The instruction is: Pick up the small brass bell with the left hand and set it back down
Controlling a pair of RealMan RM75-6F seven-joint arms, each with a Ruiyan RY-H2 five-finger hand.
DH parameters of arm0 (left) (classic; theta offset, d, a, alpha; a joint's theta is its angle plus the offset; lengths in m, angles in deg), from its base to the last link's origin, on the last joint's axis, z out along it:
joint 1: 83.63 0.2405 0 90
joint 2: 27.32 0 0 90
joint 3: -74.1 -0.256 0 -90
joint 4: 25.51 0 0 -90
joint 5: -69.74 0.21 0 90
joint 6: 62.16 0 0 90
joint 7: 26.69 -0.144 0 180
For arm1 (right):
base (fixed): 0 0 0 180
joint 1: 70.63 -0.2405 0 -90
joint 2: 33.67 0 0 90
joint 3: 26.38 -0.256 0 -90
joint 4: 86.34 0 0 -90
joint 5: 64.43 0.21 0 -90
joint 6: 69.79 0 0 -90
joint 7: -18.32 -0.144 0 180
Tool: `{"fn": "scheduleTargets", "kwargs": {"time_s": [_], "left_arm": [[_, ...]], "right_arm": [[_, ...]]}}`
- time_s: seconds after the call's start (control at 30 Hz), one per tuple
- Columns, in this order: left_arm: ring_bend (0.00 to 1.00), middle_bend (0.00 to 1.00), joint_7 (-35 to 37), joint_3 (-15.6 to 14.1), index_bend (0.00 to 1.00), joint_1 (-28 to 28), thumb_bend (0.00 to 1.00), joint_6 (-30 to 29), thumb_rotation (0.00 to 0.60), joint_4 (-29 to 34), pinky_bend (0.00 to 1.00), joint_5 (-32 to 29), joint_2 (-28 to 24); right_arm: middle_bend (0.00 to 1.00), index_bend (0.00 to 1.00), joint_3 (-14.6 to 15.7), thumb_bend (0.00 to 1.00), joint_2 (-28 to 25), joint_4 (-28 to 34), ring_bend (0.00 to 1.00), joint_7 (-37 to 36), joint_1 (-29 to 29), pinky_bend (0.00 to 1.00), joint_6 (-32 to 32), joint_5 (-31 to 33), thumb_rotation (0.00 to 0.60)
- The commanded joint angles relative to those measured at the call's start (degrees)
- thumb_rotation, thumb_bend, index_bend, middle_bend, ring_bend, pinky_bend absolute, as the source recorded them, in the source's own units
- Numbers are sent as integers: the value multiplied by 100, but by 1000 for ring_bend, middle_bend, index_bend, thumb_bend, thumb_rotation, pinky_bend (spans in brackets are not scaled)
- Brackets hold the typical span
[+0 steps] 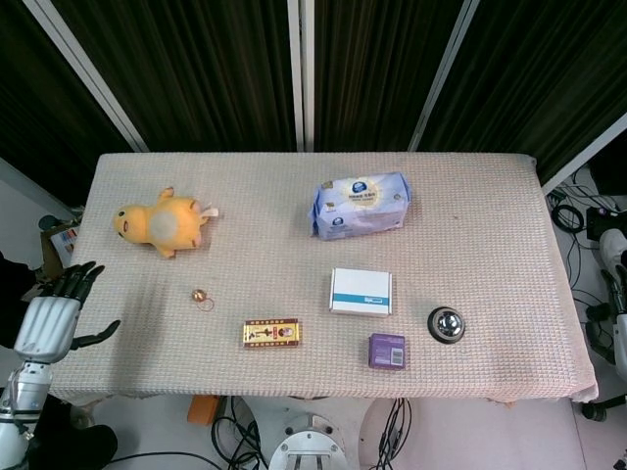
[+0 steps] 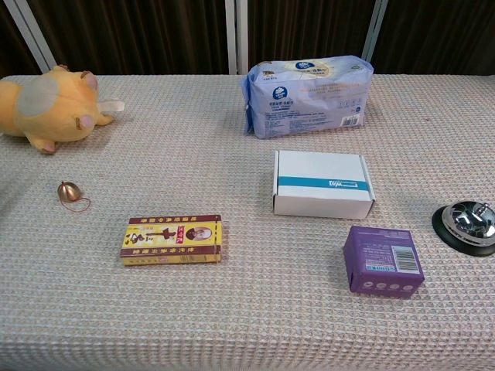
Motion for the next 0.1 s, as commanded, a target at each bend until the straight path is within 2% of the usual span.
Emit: {"fn": "scheduleTargets", "kwargs": {"time_s": [0.03,0.1], "left_arm": [[98,89,328,-109,101,259,190,-233,351,-65,248,174,-159],[98,89,387,-106,101,272,190,-220,354,-92,246,254,-174]], "right_arm": [[0,0,93,272,-28,9,0,56,57,0,-238,143,600],[0,0,77,274,26,-48,0,-9,38,0,-268,127,600]]}}
